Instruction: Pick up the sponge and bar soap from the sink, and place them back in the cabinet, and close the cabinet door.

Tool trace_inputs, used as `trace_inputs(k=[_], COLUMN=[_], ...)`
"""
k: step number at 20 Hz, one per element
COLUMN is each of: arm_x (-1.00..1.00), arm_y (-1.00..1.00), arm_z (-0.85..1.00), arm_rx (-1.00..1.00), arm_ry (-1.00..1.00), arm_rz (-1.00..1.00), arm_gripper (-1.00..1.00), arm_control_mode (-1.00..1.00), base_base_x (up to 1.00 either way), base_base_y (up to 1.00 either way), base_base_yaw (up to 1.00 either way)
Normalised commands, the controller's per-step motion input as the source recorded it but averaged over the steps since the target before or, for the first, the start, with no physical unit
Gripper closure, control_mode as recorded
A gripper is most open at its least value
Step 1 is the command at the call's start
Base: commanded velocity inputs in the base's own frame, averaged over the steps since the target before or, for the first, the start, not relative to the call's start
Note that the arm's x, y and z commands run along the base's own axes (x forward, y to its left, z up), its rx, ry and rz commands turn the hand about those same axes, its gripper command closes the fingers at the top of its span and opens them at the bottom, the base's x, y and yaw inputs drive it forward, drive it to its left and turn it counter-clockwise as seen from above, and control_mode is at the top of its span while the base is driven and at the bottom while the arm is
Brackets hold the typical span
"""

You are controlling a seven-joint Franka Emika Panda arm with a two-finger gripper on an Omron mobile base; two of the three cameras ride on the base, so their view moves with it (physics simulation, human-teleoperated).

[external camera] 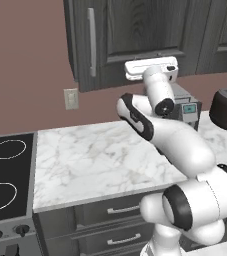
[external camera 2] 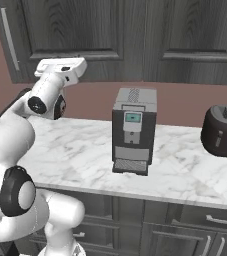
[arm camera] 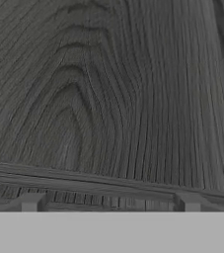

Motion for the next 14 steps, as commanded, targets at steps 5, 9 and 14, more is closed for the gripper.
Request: trace_inputs(k=[5, 9, 14], arm_x=[0.18, 0.16, 0.27], arm_y=[0.0, 0.0, 0.0], arm_z=[0.23, 0.15, 0.09], arm_rx=[0.0, 0.0, 0.0], arm_ry=[0.09, 0.09, 0.08], arm_rz=[-0.02, 0.0, 0.0], arm_gripper=[-1.0, -1.0, -1.0], arm_control_mode=[-1.0, -1.0, -1.0], base_base_x=[0.0, 0.0, 0.0], base_base_y=[0.0, 0.0, 0.0], base_base_yaw=[0.0, 0.0, 0.0])
